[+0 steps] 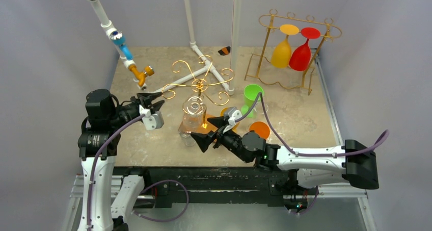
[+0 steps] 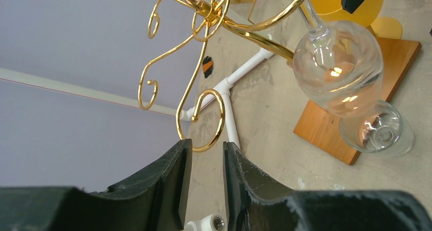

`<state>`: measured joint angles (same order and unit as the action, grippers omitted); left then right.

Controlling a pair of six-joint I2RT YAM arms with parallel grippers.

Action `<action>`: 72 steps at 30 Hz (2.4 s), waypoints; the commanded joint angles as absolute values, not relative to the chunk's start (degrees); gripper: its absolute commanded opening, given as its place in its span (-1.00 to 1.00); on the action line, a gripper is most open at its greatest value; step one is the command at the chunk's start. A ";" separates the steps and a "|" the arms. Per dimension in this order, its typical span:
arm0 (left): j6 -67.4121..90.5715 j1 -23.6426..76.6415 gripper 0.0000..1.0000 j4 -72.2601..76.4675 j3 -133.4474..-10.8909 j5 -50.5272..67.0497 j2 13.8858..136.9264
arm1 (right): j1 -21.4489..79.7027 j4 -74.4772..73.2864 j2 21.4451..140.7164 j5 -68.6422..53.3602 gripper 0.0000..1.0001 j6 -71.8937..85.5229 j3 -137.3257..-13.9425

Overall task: Place the wine glass upside down on the wine glass rack
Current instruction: Turn the wine glass upside down at the wine rack.

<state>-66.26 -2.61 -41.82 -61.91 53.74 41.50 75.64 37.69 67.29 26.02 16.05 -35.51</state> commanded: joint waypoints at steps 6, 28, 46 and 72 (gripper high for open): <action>-67.38 -2.90 -0.35 -40.51 -63.35 55.17 41.14 | 75.84 29.75 59.38 26.36 0.98 17.73 -36.88; -49.92 -2.90 0.83 -44.77 -70.84 48.61 39.38 | 75.60 -50.98 47.20 45.40 0.79 52.91 -63.39; -35.98 -2.90 0.78 -42.29 -72.50 49.17 39.38 | 74.39 -30.58 62.15 39.69 0.49 37.09 -61.73; -70.54 -2.90 0.28 -40.41 -61.22 55.50 43.22 | 62.72 -33.64 60.65 35.63 -0.07 49.88 -57.00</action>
<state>-64.75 -2.61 -43.53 -62.85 51.42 43.24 63.92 -32.51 61.45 33.74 45.84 -55.70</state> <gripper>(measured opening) 0.656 0.484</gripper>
